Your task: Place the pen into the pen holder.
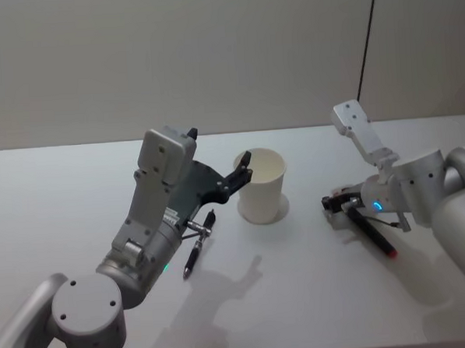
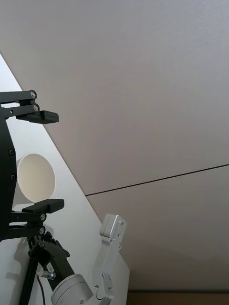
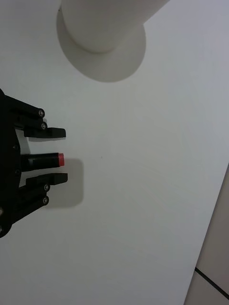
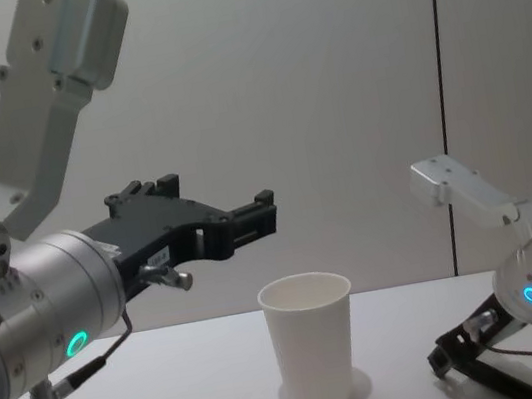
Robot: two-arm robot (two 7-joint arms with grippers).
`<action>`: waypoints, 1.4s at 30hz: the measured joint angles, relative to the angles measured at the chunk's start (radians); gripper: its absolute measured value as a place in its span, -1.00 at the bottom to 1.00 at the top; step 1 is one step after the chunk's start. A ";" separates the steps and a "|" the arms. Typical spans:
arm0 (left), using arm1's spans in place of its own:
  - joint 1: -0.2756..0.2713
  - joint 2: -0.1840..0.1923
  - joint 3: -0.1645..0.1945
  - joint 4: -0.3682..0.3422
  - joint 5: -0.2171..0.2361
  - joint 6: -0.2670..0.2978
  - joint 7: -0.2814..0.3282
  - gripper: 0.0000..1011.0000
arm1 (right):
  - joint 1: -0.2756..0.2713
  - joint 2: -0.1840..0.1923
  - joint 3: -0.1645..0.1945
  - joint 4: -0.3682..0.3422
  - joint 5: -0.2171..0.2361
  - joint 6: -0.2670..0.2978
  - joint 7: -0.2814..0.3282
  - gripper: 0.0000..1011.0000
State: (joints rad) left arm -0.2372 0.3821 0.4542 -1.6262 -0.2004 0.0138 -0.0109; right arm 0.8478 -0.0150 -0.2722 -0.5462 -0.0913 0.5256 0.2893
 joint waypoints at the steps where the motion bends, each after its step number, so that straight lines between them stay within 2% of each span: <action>1: 0.000 0.000 0.000 0.000 0.000 0.000 0.000 0.98 | 0.004 -0.001 0.001 0.010 0.001 -0.004 0.001 -0.12; 8: 0.000 0.000 0.000 0.000 0.000 0.000 0.000 0.98 | 0.021 -0.004 0.007 0.054 0.004 -0.024 0.004 -0.37; 13: 0.000 0.000 0.000 0.000 0.000 0.000 0.000 0.98 | 0.031 -0.005 0.011 0.076 0.006 -0.039 0.005 -0.67; 20: 0.000 0.000 0.000 0.000 0.000 0.000 0.000 0.98 | 0.031 -0.003 0.016 0.081 0.007 -0.062 0.008 -0.69; 30: 0.000 0.000 0.000 0.000 0.000 0.000 0.000 0.98 | -0.011 0.014 0.025 -0.021 0.007 -0.086 0.009 -0.69; 42: 0.000 0.000 0.000 0.000 0.000 0.000 0.000 0.98 | -0.085 0.035 0.035 -0.191 0.022 -0.161 -0.005 -0.69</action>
State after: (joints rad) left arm -0.2372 0.3821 0.4542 -1.6262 -0.2004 0.0139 -0.0109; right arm 0.7630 0.0204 -0.2377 -0.7367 -0.0690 0.3646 0.2846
